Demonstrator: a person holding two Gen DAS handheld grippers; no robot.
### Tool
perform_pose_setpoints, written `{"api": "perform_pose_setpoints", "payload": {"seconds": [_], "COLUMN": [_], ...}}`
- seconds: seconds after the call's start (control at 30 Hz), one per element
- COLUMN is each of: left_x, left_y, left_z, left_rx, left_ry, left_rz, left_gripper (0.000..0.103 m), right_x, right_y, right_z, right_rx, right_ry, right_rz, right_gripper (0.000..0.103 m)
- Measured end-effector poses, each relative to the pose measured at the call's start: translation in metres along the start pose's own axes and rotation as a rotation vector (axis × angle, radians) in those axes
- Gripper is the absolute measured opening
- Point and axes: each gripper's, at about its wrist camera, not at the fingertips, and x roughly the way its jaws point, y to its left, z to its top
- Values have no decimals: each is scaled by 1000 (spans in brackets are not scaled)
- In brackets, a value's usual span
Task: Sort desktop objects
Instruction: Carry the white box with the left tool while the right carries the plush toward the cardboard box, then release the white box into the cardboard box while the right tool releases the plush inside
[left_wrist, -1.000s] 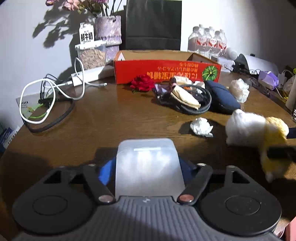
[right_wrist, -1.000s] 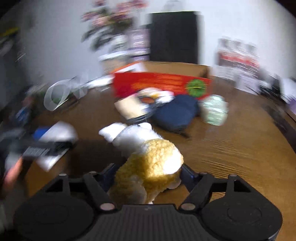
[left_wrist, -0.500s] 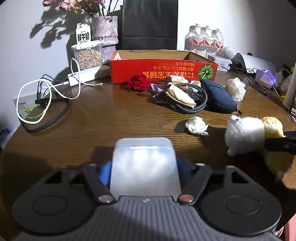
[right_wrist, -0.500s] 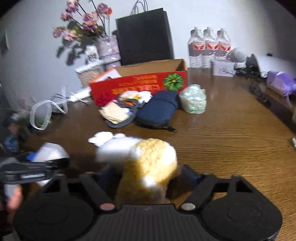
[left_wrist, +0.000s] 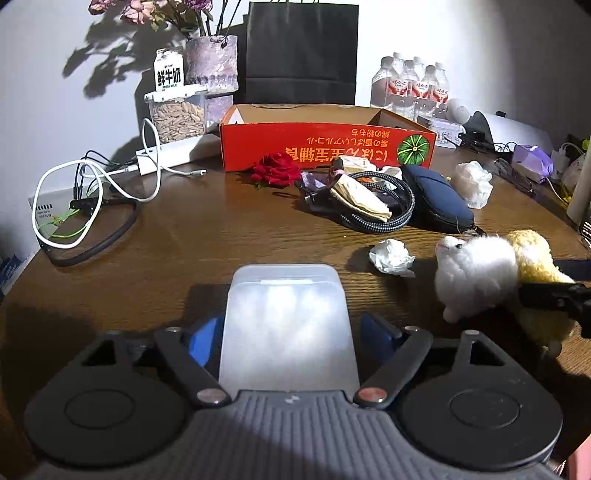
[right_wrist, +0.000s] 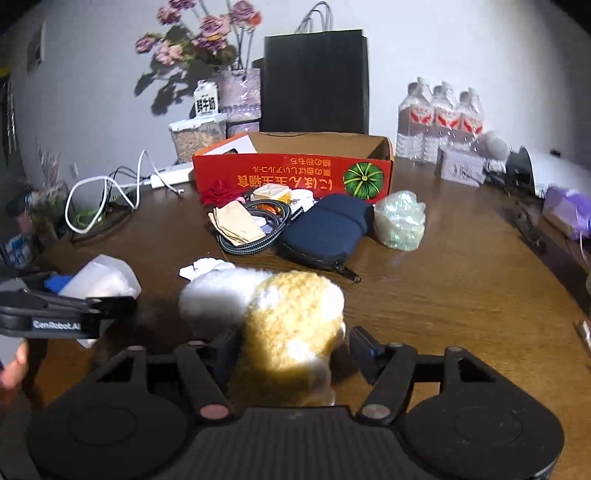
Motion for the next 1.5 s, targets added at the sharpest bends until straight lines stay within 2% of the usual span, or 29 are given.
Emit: {"api": "perform_pose_setpoints", "payload": {"seconds": [0.1, 0.33, 0.37, 0.4, 0.43, 0.47, 0.57, 0.73, 0.9, 1.0, 1.13, 1.23, 1.33, 1.4, 1.5], "left_x": [0, 5, 6, 7, 7, 7, 2, -13, -4, 7, 34, 67, 123, 163, 219], "left_y": [1, 5, 7, 8, 8, 7, 3, 5, 13, 13, 19, 22, 27, 27, 22], "left_z": [0, 1, 1, 1, 1, 1, 3, 20, 59, 93, 158, 213, 259, 280, 305], "left_rx": [-10, -19, -30, -37, -36, -29, 9, 0, -45, -27, -28, -26, -32, -47, -12], "left_ry": [4, 17, 26, 31, 24, 21, 1, -78, -92, -137, -182, -204, -130, -57, -14], "left_rz": [-5, -11, -18, -23, -22, -17, 1, -4, -37, -38, -55, -40, -48, -45, -20], "left_gripper": [83, 83, 83, 83, 82, 68, 67, 66, 67, 67, 67, 67, 67, 67, 67], "right_x": [1, 9, 9, 9, 9, 8, 3, -15, -11, 4, 39, 81, 134, 177, 237], "right_y": [6, 13, 12, 10, 8, 6, 2, -15, -27, -37, -51, -62, -69, -73, -78], "right_z": [-2, -2, -3, -4, -5, -6, -3, 18, 59, 98, 165, 224, 272, 297, 317], "right_rx": [4, -23, -19, -14, -1, 10, 28, 72, 38, 20, 8, 14, 13, -18, -51], "right_ry": [-7, 29, 32, 37, 42, 31, 2, -53, -108, -154, -204, -208, -181, -118, -15], "right_rz": [3, -63, -67, -64, -50, -46, -24, 61, 23, 19, 2, 15, -38, -46, -52], "right_gripper": [70, 68, 66, 49, 46, 46, 45, 45, 45, 45, 45, 45, 45, 45, 45]}}
